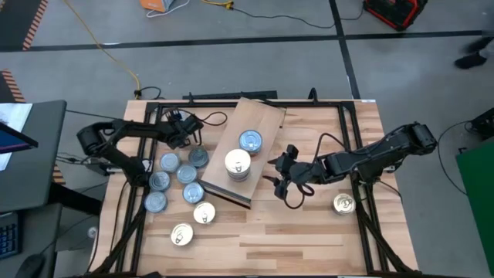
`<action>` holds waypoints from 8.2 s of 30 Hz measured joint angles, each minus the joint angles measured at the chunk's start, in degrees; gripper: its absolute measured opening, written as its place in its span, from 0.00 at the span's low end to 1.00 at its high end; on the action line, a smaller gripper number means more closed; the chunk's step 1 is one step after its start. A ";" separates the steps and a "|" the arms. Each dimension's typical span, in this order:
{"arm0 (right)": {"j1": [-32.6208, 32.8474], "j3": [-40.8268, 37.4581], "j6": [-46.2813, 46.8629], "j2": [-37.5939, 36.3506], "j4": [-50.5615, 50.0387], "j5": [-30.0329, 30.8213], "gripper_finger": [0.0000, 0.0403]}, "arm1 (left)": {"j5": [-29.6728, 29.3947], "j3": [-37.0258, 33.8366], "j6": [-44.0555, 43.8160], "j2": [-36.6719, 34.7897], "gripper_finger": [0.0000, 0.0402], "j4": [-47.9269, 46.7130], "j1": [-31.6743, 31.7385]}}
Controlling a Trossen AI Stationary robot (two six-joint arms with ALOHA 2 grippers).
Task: Stack canned seafood by type on shelf
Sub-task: Put the green white tuna can on the shelf
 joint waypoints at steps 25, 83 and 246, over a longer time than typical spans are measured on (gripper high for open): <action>0.28 0.00 -1.01 0.00 0.91 -0.09 0.71 | 11.01 2.19 -5.02 3.85 0.30 -8.14 4.79; -7.79 0.00 -12.35 -5.95 -1.53 -5.16 0.71 | 22.29 13.84 22.64 -11.33 0.72 -30.04 -3.29; -16.90 -0.15 -5.29 -19.02 -11.76 -2.93 0.71 | 86.90 40.49 -51.33 9.23 0.24 8.50 -0.62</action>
